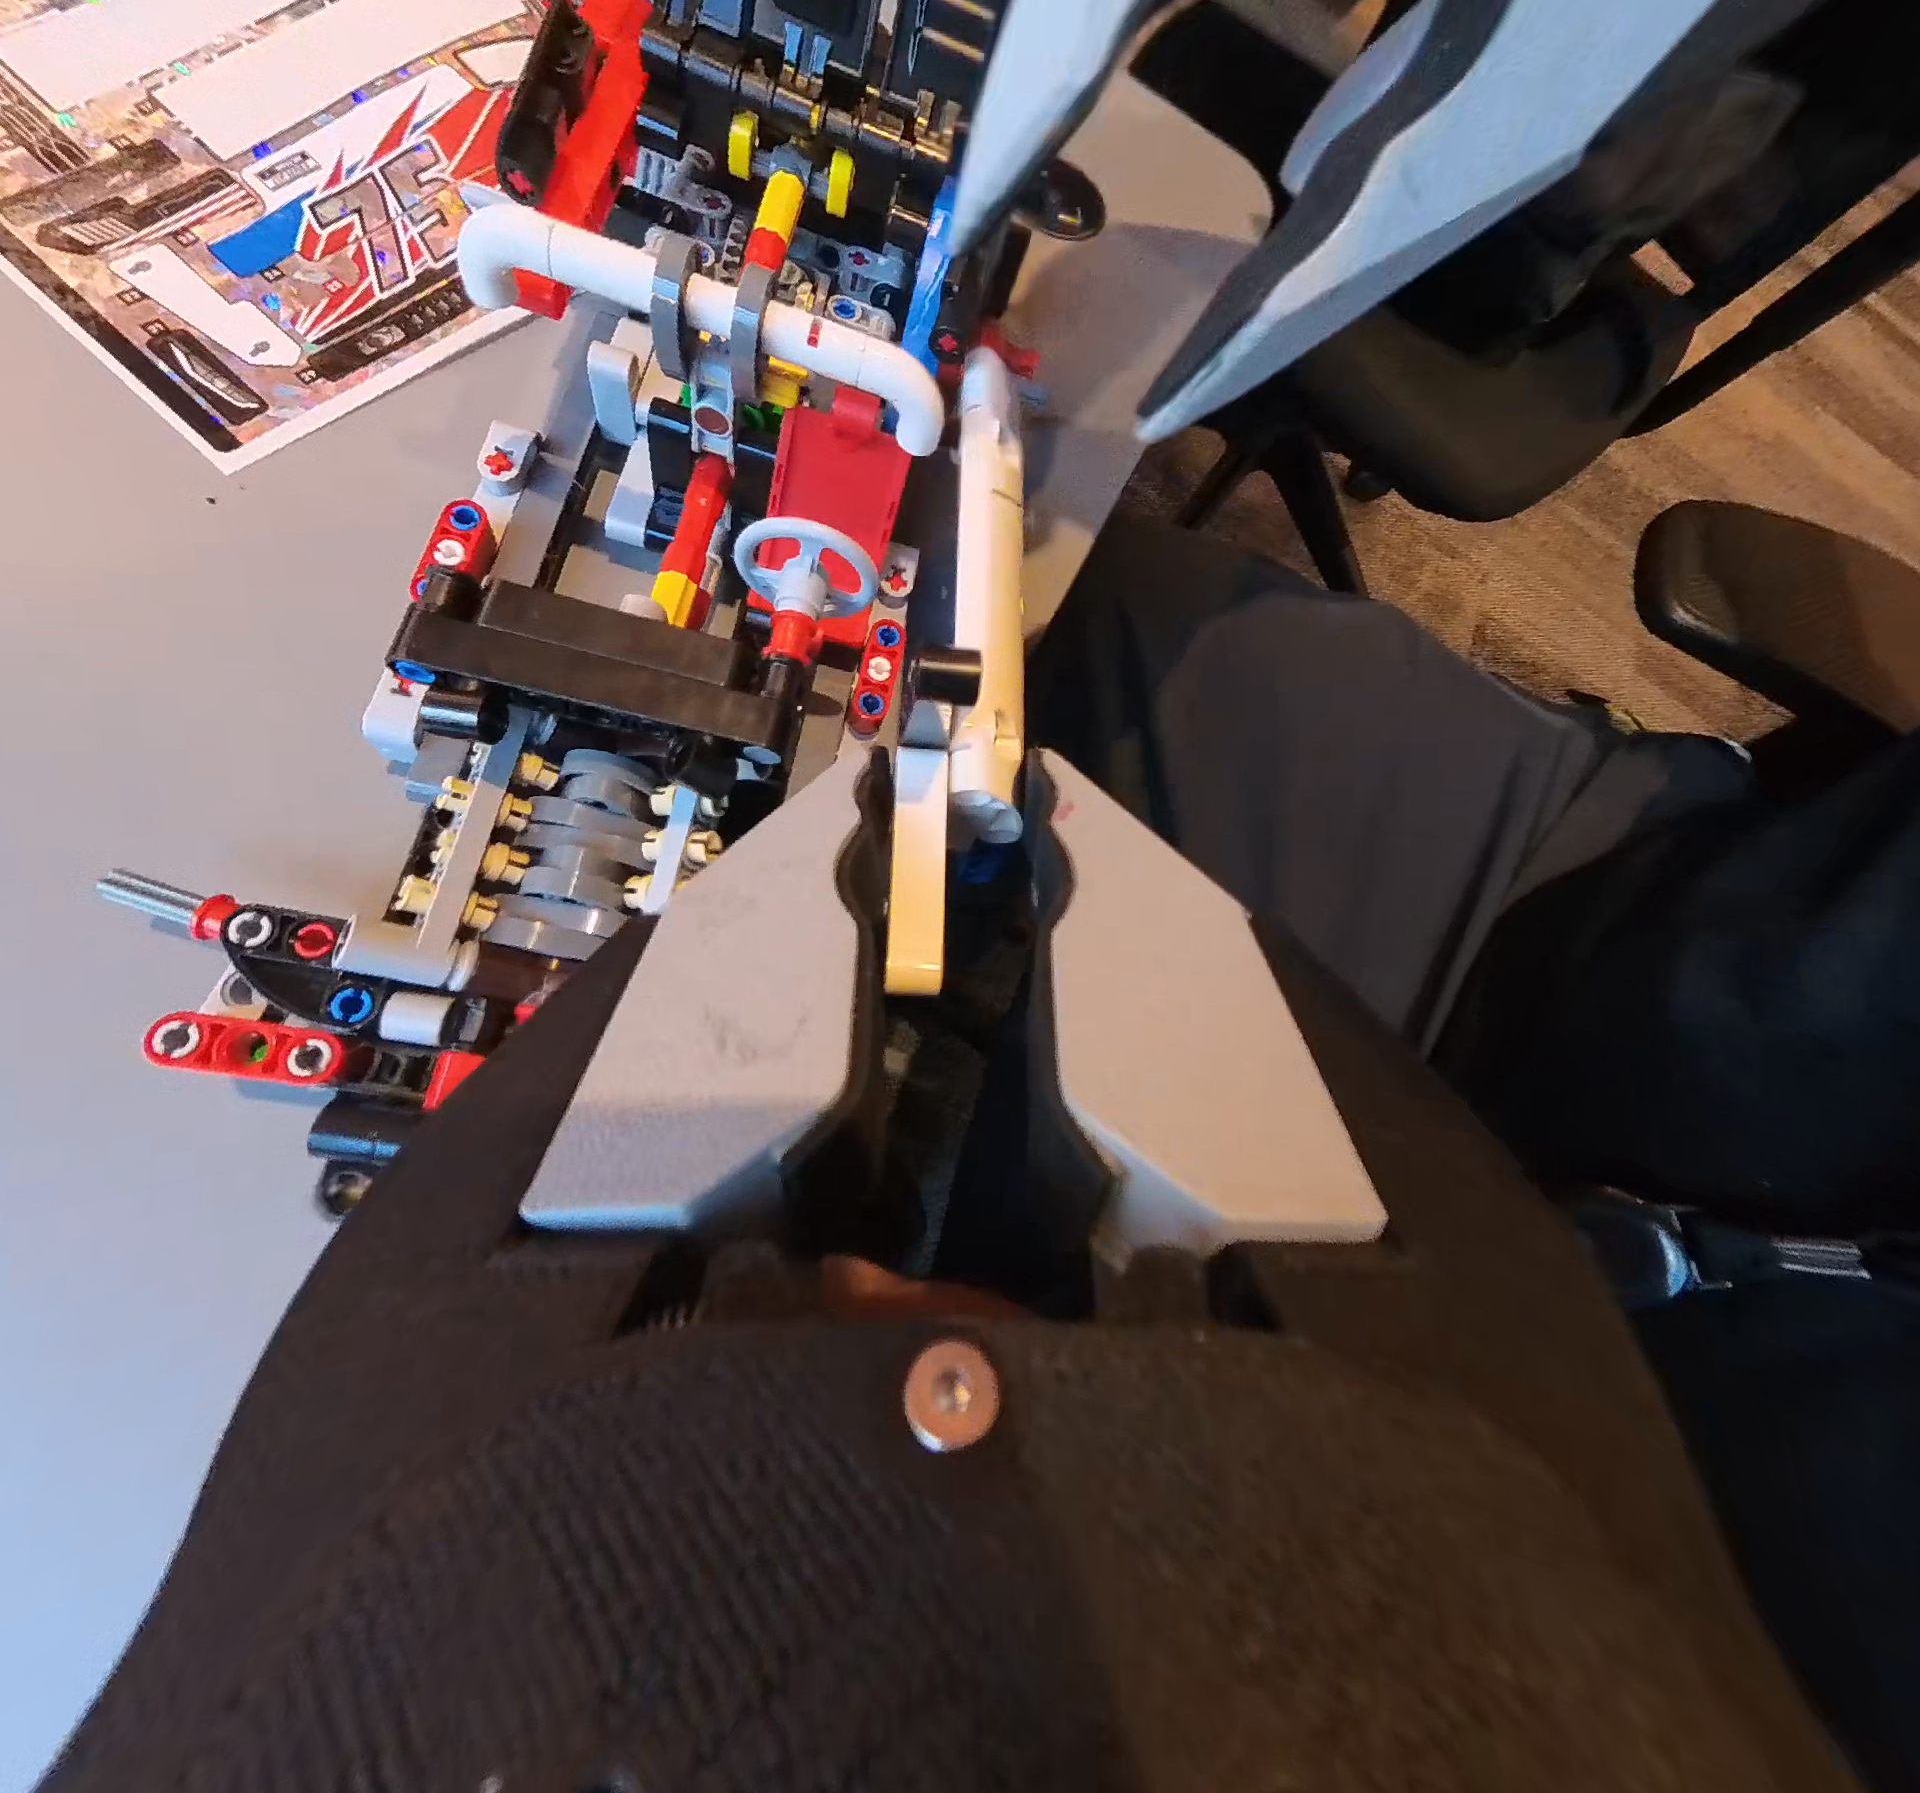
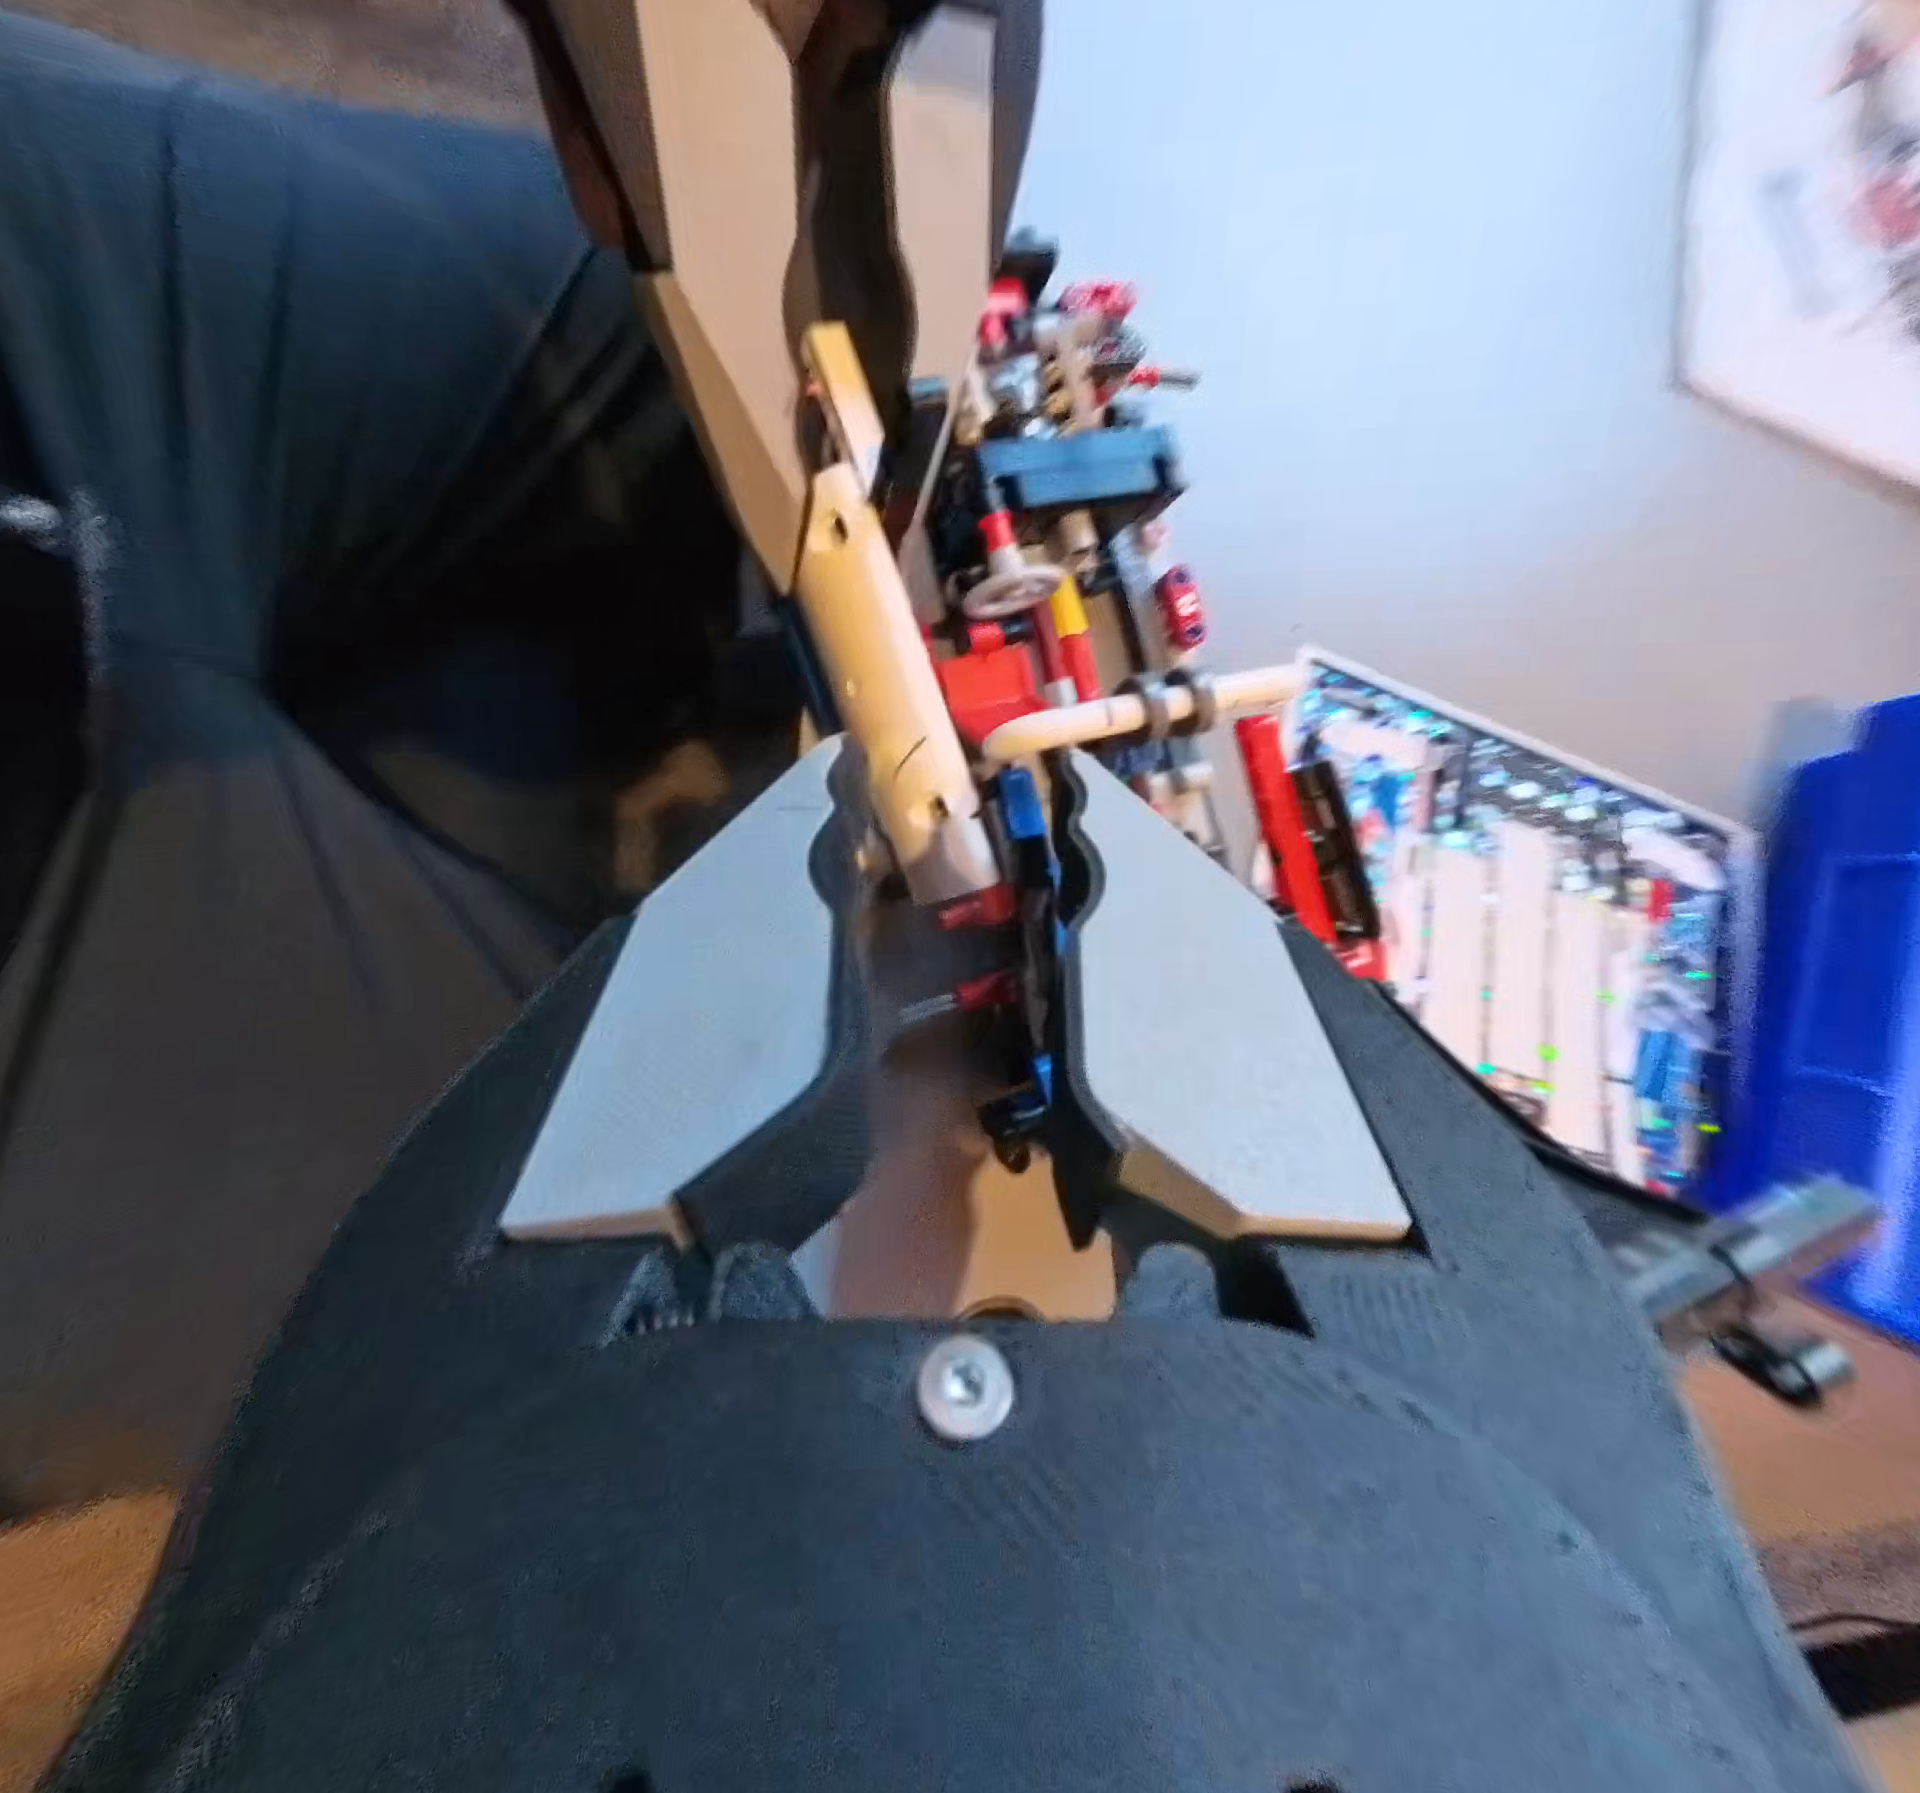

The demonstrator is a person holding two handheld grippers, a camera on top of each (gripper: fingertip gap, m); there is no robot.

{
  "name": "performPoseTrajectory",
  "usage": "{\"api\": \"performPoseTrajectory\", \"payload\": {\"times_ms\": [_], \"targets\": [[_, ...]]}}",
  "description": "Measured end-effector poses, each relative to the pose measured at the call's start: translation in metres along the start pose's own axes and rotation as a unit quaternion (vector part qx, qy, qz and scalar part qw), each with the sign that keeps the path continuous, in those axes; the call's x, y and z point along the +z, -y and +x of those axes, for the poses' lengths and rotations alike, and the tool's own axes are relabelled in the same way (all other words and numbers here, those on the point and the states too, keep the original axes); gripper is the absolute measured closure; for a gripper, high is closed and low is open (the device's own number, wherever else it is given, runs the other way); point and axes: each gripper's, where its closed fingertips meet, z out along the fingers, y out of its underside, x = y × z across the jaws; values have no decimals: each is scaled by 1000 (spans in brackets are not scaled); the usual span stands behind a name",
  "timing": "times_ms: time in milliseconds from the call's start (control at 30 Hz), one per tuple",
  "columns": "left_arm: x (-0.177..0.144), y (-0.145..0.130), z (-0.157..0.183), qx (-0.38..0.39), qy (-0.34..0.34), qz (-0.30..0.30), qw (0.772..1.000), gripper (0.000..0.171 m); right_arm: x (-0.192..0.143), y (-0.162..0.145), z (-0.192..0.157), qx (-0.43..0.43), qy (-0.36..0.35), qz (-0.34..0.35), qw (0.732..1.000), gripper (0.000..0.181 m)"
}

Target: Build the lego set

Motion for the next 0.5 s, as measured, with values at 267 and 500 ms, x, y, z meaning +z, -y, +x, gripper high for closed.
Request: {"api": "performPoseTrajectory", "payload": {"times_ms": [267, 500], "targets": [[0, -1, -1, 18, 8, -18, 1000, 149, 25, -29, 1, -23, 49, -135, 989, 141], [2, 0, -4, 24, -3, -31, 999, 149, 34, -31, -1, -9, 83, -138, 987, 144]]}}
